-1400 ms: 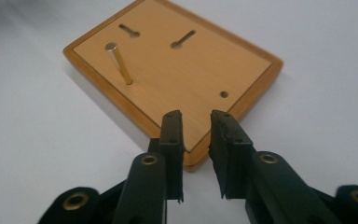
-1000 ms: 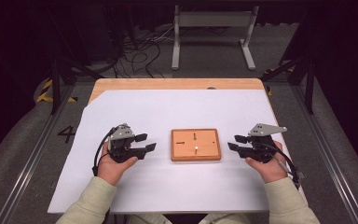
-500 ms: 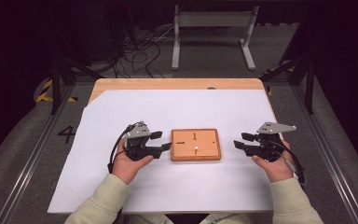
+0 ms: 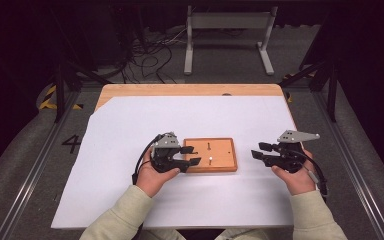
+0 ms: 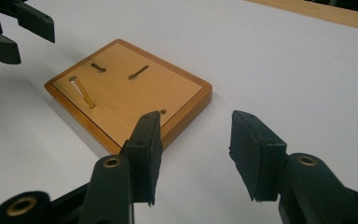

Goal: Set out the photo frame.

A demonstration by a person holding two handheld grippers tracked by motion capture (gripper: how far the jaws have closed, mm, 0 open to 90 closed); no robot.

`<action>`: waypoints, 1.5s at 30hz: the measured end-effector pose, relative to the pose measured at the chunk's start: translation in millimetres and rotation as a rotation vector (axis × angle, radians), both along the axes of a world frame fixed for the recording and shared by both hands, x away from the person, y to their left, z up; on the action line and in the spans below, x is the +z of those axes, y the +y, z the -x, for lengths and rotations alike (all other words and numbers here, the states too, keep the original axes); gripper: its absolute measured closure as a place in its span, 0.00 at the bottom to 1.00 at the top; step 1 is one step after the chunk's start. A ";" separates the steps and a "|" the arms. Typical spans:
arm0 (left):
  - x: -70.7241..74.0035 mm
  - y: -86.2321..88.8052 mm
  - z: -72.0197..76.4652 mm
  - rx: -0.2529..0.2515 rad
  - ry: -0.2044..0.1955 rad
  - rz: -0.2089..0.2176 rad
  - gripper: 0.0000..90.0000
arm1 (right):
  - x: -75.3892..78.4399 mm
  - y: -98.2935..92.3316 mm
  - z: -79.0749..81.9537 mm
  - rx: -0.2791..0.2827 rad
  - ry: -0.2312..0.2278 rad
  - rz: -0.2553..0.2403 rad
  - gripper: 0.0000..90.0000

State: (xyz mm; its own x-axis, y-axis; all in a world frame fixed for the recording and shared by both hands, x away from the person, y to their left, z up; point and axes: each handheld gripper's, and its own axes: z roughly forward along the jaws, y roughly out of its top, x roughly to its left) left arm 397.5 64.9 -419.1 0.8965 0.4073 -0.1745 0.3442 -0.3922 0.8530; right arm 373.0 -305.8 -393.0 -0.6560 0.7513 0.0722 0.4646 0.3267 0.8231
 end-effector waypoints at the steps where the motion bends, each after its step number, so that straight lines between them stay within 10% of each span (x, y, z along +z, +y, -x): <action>1: -1.1 -5.3 -0.5 -0.009 0.000 0.000 0.53 | -0.2 -0.4 0.1 0.002 0.001 -0.001 0.60; 17: -20.8 -44.9 -5.1 -0.102 -0.018 -0.029 0.67 | -2.1 -11.6 6.5 -0.010 0.005 -0.030 0.62; 28: -24.6 -55.4 -9.8 -0.100 -0.009 -0.083 0.74 | -4.4 -14.8 9.7 -0.009 0.011 -0.034 0.63; 32: -23.7 -57.6 -9.7 -0.075 -0.062 -0.134 0.89 | -4.0 -15.7 10.2 -0.011 0.011 -0.038 0.64; 45: -24.9 -56.8 -10.5 -0.082 -0.073 -0.144 0.92 | -4.1 -14.2 10.0 -0.001 0.013 -0.042 0.64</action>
